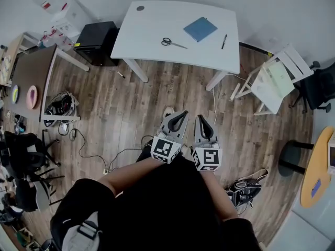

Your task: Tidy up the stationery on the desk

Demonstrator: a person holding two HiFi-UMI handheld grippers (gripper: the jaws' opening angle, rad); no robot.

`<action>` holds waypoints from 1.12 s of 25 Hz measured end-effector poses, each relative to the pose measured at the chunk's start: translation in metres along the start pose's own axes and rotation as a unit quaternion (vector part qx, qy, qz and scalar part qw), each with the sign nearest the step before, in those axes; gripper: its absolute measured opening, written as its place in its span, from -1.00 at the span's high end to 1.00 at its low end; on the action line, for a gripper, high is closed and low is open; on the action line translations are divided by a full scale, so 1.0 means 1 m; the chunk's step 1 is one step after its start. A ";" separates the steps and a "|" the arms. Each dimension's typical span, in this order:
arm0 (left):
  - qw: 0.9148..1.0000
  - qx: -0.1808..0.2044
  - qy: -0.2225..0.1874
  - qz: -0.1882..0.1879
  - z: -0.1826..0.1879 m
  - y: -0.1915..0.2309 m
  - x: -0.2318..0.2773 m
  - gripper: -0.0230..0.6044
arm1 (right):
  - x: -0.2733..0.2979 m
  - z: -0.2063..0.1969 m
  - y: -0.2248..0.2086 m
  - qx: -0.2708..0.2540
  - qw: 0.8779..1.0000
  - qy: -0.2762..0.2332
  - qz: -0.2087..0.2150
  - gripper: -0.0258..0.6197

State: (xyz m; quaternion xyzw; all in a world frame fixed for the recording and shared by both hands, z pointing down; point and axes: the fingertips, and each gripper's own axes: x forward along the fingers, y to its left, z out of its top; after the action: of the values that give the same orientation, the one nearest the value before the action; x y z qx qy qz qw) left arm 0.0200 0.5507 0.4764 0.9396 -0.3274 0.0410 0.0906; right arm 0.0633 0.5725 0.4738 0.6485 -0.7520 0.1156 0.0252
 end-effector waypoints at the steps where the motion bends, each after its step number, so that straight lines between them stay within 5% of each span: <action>1: 1.000 -0.005 0.001 0.000 0.001 0.007 0.008 0.88 | 0.010 0.002 -0.004 0.001 1.000 0.004 -0.001 0.81; 7: 0.997 -0.062 0.038 -0.010 0.006 0.058 0.071 0.88 | 0.084 0.025 -0.022 -0.026 0.999 0.027 -0.001 0.81; 15: 0.997 -0.071 0.023 -0.035 0.048 0.142 0.151 0.88 | 0.192 0.060 -0.051 -0.042 0.998 0.031 -0.032 0.81; 28: 0.996 -0.074 0.037 -0.042 0.052 0.224 0.213 0.88 | 0.293 0.063 -0.079 -0.036 0.995 0.072 -0.067 0.81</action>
State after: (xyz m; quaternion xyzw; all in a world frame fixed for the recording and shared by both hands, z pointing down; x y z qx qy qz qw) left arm 0.0480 0.2387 0.4869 0.9412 -0.2861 0.0473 0.1734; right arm 0.1013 0.2654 0.4791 0.6858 -0.7070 0.1330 0.1101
